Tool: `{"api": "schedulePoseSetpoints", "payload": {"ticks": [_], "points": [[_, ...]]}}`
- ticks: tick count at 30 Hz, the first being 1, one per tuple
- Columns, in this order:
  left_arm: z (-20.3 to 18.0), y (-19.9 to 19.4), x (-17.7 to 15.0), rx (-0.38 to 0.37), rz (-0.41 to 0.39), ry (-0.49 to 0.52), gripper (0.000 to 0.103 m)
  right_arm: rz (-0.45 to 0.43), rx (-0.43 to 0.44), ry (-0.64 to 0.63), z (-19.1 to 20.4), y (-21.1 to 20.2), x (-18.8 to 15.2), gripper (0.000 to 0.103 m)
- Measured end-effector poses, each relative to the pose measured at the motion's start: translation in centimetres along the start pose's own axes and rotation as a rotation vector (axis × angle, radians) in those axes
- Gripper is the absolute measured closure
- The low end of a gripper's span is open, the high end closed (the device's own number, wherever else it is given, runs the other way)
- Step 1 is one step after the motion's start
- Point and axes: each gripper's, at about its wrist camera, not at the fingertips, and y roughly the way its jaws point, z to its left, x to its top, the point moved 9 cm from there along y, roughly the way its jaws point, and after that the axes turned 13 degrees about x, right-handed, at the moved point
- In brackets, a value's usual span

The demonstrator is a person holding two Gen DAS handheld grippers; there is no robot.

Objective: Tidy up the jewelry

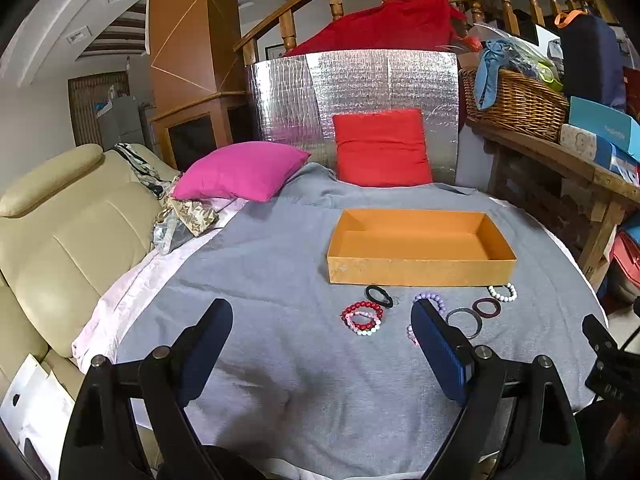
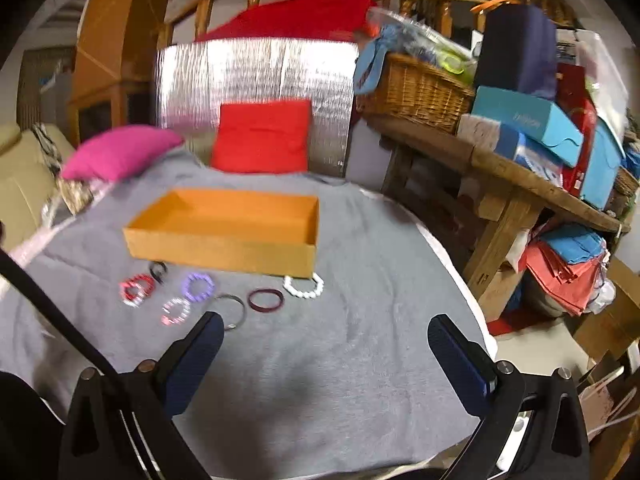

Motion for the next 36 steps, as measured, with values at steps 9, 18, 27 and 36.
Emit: {"api": "schedulePoseSetpoints", "payload": {"ticks": [9,18,27,36], "points": [[1.0,0.6,-0.2,0.015,0.006,-0.016,0.012,-0.021,0.021,0.004,3.6,-0.2,0.2,0.000],[1.1,1.9,-0.7,0.001,0.023,-0.009,0.012,0.009,0.065,0.026,5.9,1.1,0.1,0.000],[0.6,2.6,-0.7,0.003,0.024,0.004,0.012,0.015,0.095,0.039,6.7,1.5,0.5,0.000],[0.0,3.1,-1.1,-0.001,0.028,0.020,0.012,0.028,0.109,0.070,6.2,2.2,0.5,0.000]]}}
